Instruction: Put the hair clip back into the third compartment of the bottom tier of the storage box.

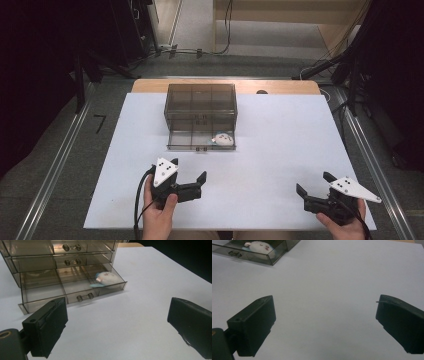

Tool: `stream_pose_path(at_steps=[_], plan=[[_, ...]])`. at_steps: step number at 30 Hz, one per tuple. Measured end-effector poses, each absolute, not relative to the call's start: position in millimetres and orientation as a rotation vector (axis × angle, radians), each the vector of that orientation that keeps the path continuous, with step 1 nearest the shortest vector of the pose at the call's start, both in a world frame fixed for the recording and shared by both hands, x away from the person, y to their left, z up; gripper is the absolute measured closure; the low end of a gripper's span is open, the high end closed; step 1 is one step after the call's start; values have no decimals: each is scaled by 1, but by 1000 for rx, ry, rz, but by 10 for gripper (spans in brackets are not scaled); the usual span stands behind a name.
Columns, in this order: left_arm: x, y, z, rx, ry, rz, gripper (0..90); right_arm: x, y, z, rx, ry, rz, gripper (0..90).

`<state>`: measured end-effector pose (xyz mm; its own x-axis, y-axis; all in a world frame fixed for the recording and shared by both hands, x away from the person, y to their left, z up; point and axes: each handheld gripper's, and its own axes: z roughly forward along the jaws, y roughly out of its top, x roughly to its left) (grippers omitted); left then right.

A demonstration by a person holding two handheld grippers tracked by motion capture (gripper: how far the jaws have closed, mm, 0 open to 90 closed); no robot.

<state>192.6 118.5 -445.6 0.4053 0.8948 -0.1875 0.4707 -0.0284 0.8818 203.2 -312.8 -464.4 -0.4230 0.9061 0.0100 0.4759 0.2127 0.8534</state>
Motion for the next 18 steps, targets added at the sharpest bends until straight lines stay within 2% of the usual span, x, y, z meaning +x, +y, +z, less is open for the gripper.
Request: stream_pose_path(at_steps=[18], plan=[[174,148,-457,1626,1266,547,29,203,-313,-464,1277,1989,1123,15]])
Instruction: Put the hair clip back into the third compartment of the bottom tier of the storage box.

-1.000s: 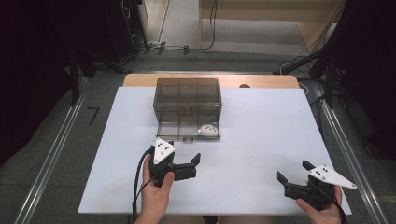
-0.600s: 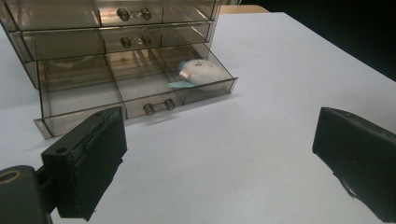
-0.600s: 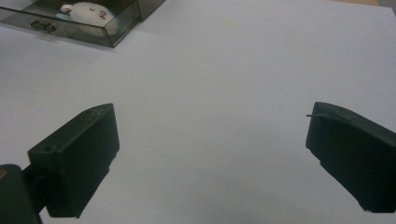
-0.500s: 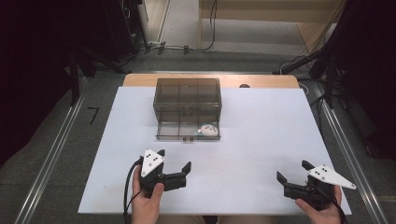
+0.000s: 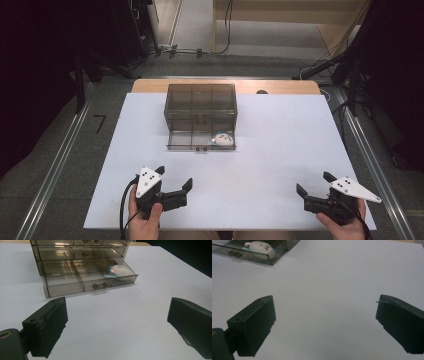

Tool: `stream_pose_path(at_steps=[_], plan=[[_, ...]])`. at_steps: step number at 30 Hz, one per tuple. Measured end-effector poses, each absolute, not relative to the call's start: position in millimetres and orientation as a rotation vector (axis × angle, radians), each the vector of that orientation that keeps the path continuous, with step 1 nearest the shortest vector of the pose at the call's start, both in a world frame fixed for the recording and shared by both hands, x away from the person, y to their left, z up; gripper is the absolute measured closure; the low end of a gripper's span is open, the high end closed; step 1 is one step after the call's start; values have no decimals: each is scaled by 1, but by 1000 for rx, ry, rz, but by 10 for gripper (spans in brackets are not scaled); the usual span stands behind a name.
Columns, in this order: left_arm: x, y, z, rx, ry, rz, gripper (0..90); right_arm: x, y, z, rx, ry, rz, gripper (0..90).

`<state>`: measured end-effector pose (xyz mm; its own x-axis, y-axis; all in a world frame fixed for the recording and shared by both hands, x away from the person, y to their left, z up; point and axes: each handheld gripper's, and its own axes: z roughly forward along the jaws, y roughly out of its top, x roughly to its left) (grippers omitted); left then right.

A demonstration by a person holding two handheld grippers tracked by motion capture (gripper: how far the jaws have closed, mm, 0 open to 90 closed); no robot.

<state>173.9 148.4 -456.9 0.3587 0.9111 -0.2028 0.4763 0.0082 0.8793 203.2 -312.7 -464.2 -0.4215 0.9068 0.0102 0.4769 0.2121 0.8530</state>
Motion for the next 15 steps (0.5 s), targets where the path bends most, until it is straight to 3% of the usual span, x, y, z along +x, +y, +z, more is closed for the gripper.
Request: stream_pose_path(at_steps=[15], plan=[[173,160,-464,1598,1295,557,29,204,-314,-465,1278,1990,1123,15]])
